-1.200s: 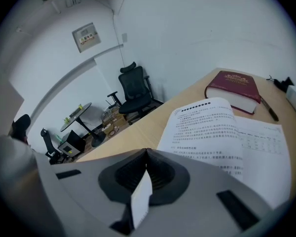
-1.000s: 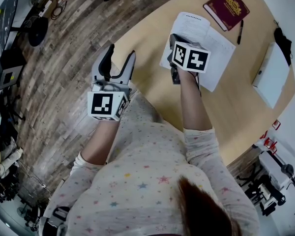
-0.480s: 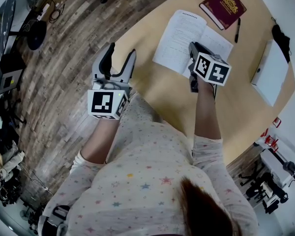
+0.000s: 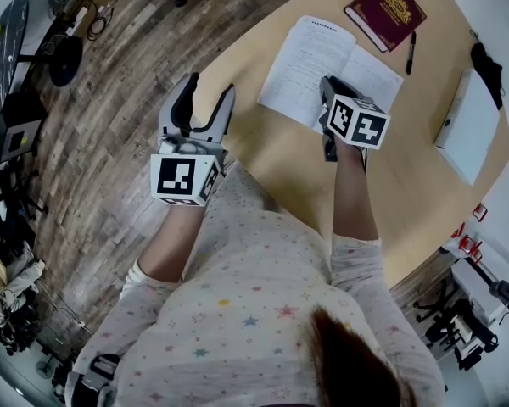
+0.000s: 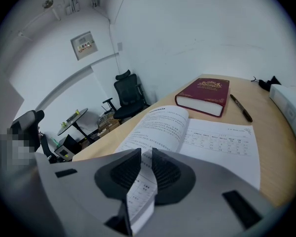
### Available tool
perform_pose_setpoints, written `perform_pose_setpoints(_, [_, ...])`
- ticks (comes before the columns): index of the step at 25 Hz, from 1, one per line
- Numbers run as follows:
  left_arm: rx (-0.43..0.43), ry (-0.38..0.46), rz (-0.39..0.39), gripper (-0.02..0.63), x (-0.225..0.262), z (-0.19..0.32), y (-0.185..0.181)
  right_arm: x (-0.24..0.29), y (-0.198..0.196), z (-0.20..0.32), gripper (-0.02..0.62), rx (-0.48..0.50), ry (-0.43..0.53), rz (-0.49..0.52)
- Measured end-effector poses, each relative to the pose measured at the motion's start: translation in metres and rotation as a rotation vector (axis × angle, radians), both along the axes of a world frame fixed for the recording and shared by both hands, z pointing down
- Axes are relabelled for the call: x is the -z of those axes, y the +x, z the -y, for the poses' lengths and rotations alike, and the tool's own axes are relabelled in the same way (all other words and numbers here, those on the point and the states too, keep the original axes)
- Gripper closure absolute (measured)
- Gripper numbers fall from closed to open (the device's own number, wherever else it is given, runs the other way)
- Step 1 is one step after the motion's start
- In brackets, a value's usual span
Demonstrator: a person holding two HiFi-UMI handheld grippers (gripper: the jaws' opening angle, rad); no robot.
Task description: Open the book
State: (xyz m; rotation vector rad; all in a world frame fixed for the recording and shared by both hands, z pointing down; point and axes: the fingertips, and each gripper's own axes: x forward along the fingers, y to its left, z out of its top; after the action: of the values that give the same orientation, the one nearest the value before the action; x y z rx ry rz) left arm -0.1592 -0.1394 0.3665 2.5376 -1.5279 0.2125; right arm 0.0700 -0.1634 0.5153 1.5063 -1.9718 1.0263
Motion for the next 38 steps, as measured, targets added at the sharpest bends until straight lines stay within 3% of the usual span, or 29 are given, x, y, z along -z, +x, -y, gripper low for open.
perform_pose_setpoints(23, [-0.038,0.030,-0.018,0.359,0.016,0.004,0.015,-0.026,-0.033,0.006,0.522,0.181,-0.019,-0.154])
perform_pose_setpoints(30, [-0.061,0.047,-0.032,0.362,0.027,0.008,0.023,-0.012,-0.028,0.010,0.549,0.126,0.033,-0.032])
perform_pose_setpoints(38, [-0.084,0.058,-0.042,0.402,0.034,0.006,0.026,0.008,-0.018,0.008,0.586,0.079,0.087,-0.005])
